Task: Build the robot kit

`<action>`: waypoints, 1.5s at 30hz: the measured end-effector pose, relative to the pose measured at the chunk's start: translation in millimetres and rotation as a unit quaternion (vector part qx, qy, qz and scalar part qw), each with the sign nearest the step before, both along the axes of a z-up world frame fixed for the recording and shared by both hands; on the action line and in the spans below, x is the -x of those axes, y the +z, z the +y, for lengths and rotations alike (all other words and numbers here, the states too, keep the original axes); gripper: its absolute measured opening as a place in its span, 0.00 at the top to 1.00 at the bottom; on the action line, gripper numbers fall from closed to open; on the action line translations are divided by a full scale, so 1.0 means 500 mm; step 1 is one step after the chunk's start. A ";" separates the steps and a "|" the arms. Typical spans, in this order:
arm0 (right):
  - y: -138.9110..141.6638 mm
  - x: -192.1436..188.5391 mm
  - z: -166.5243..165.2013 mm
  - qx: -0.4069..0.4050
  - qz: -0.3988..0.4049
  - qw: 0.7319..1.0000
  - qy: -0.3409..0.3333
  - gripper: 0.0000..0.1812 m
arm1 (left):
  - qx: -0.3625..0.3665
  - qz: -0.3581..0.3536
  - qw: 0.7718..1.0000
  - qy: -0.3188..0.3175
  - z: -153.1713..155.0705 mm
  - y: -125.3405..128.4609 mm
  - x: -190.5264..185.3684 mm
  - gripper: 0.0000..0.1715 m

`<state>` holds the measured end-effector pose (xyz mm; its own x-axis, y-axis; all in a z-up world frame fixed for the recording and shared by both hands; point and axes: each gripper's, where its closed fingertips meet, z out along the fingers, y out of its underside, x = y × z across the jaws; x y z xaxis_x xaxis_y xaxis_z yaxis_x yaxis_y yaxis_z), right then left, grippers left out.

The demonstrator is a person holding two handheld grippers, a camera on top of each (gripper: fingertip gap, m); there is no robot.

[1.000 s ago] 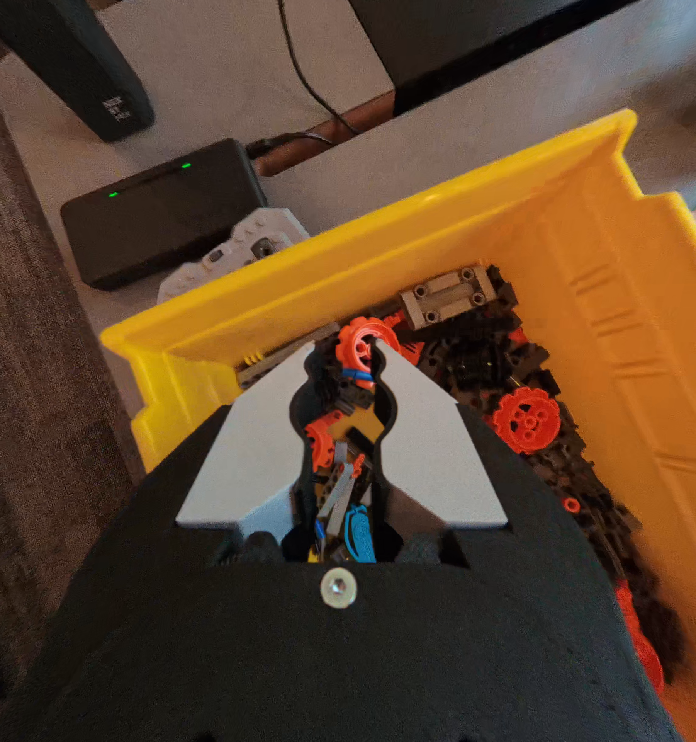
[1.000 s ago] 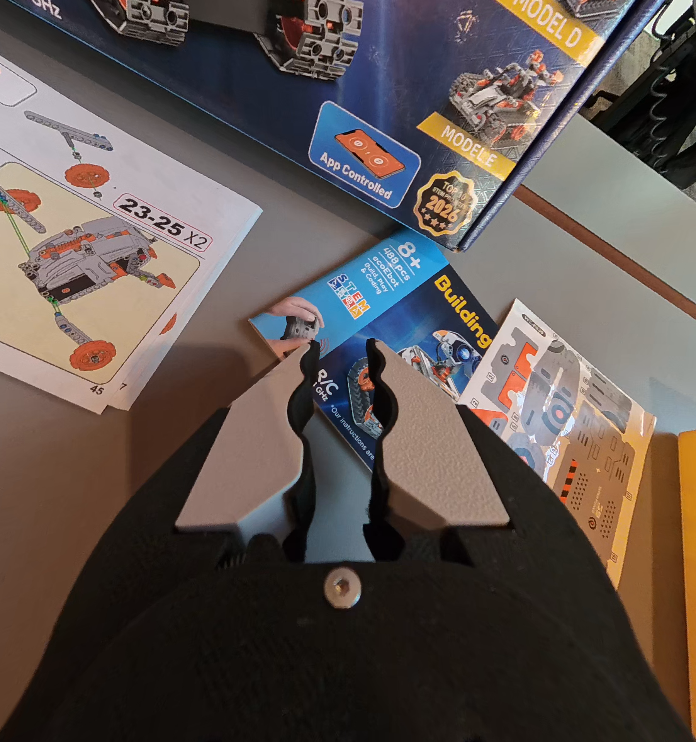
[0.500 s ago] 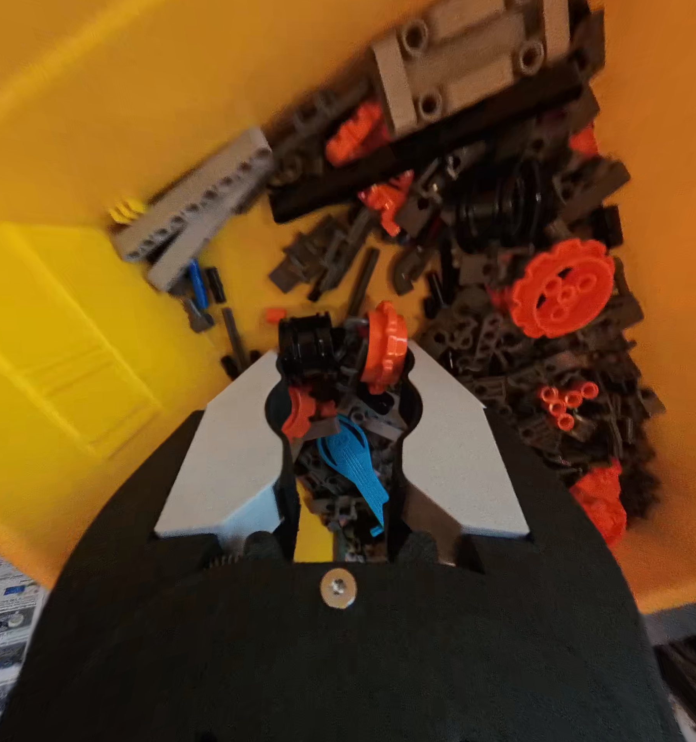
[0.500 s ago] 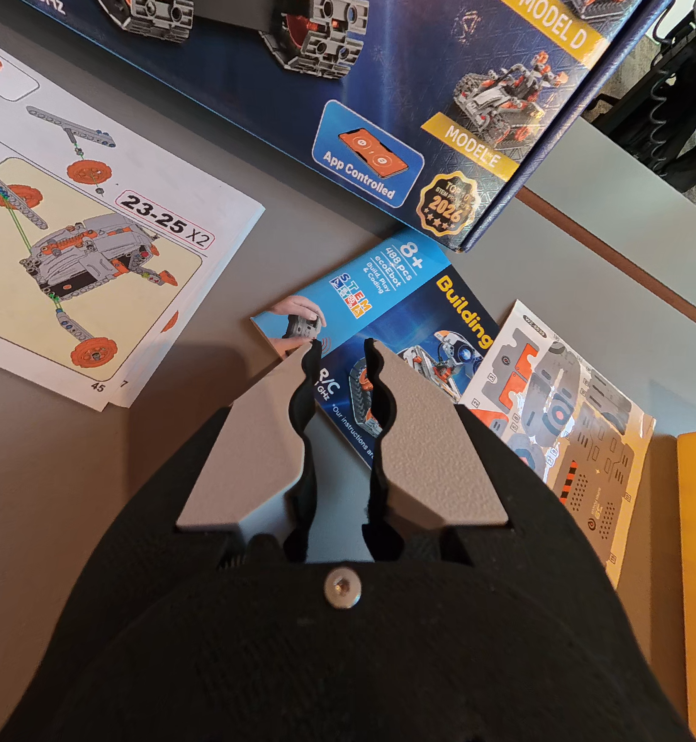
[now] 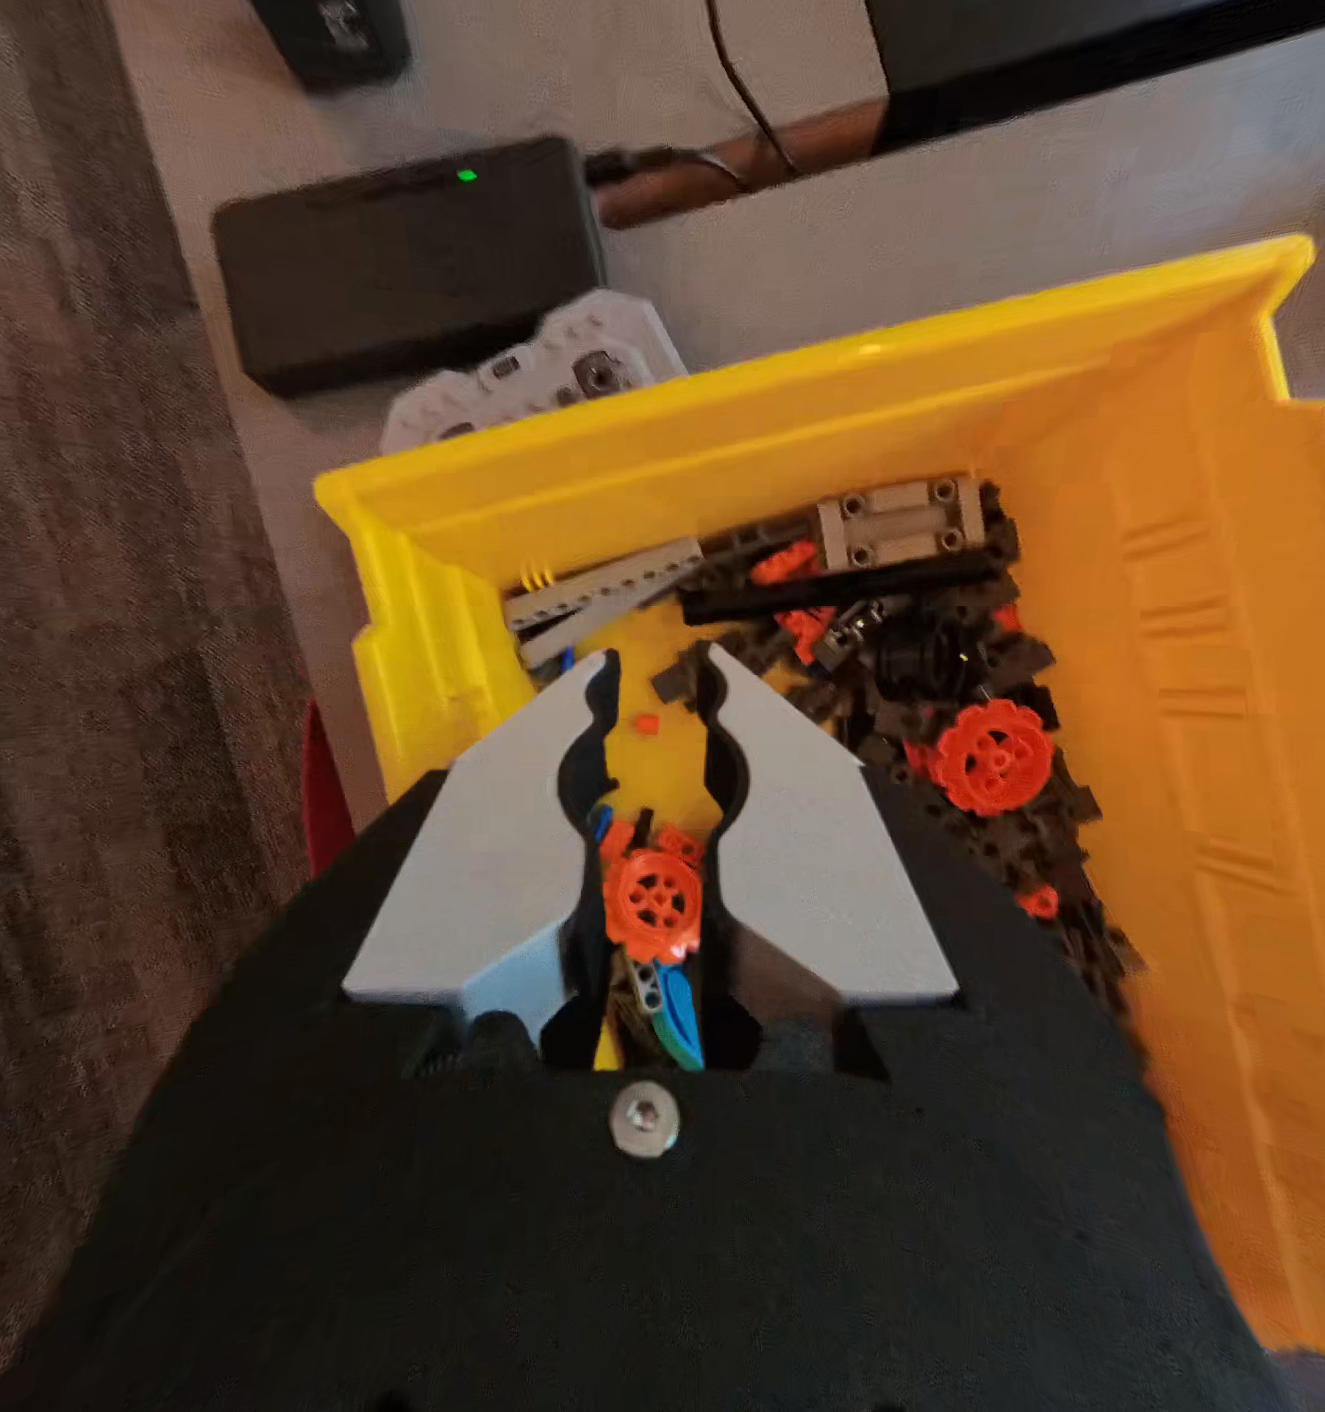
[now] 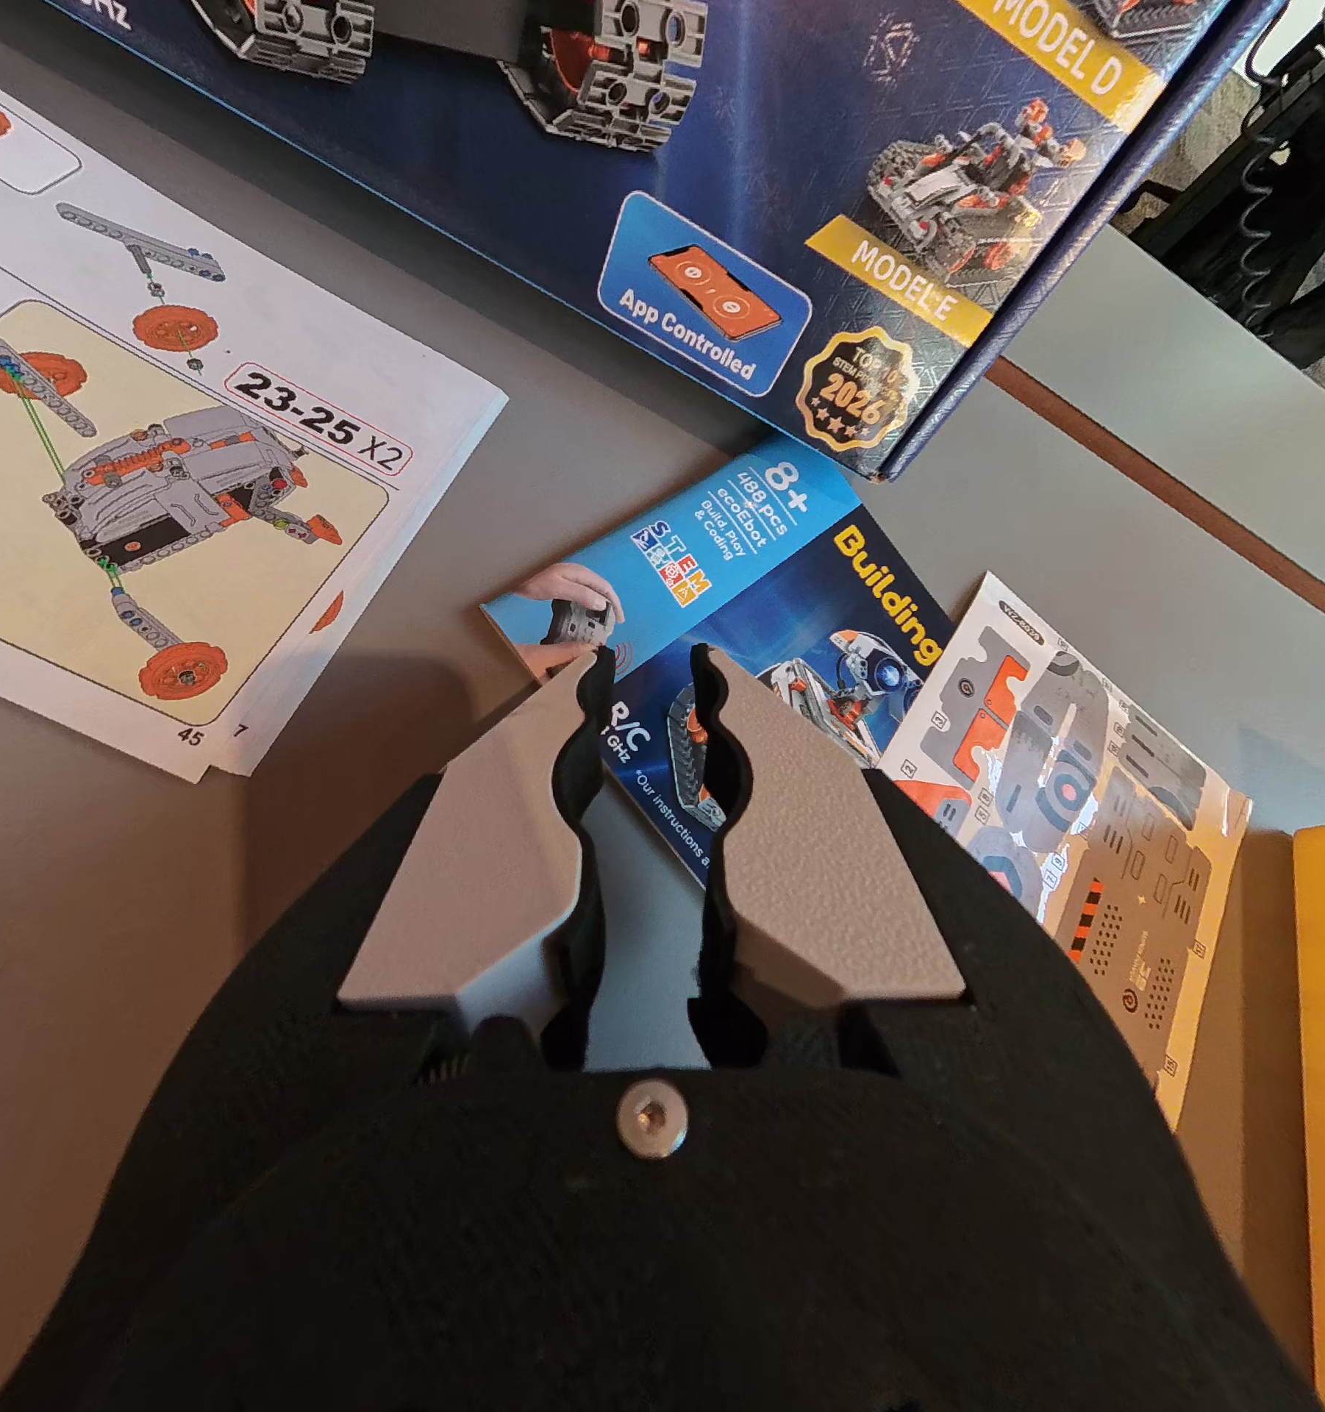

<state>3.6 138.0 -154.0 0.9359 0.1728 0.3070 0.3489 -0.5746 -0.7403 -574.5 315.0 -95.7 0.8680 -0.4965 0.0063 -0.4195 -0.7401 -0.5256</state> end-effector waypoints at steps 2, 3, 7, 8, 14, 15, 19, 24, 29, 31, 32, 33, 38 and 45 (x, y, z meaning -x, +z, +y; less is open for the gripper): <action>0.000 0.000 0.000 0.000 -0.001 1.000 0.000 0.89 | -0.025 0.041 0.998 0.027 0.025 -0.014 0.014 0.94; 0.000 0.000 0.000 0.000 -0.002 1.000 0.000 0.89 | -0.028 0.066 0.997 0.032 0.032 -0.027 0.024 0.96; 0.000 0.001 0.000 0.000 -0.004 1.000 0.002 0.90 | -0.030 0.097 0.994 0.032 0.047 -0.059 0.028 0.86; 0.000 0.001 0.000 0.000 -0.003 1.000 0.002 0.90 | -0.034 0.087 0.995 0.017 0.047 -0.059 0.014 0.84; 0.000 0.001 0.000 0.000 -0.001 1.000 0.002 0.90 | -0.019 0.096 0.992 -0.075 0.029 -0.097 -0.040 0.72; 0.000 0.001 0.000 0.000 -0.001 1.000 0.001 0.90 | -0.015 0.085 0.993 -0.079 0.027 -0.100 -0.048 0.72; 0.000 0.002 0.000 0.000 -0.003 1.000 0.002 0.90 | -0.011 0.048 0.997 -0.062 0.029 -0.089 -0.051 0.70; -0.001 0.002 -0.001 0.000 -0.001 1.000 0.003 0.90 | -0.026 -0.036 0.998 -0.033 0.034 -0.035 -0.060 0.73; -0.001 0.002 -0.001 0.000 0.000 1.000 0.003 0.90 | -0.095 -0.005 0.995 -0.008 0.042 0.036 -0.018 0.84; -0.001 0.002 0.000 0.000 0.002 1.000 0.002 0.90 | -0.105 0.034 0.994 -0.009 0.041 0.036 0.000 0.85; -0.001 0.002 0.000 0.000 0.002 1.000 0.002 0.90 | -0.104 0.037 0.994 -0.012 0.040 0.035 -0.001 0.86; -0.001 0.002 0.000 0.000 0.002 1.000 0.002 0.90 | -0.099 0.032 0.994 -0.014 0.039 0.032 -0.005 0.86; -0.001 0.002 0.000 0.000 0.002 1.000 0.002 0.90 | -0.055 0.033 0.995 -0.076 0.011 0.000 -0.051 0.83; -0.001 0.002 0.000 -0.001 0.007 1.000 0.002 0.90 | -0.026 0.033 0.986 -0.163 -0.025 -0.044 -0.141 0.72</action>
<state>2.6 138.1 -154.7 0.9392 0.1758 0.2948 0.3413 -0.5710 -0.7467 -504.0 302.6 -117.5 0.6604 -0.7469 -0.0776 -0.6650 -0.5337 -0.5224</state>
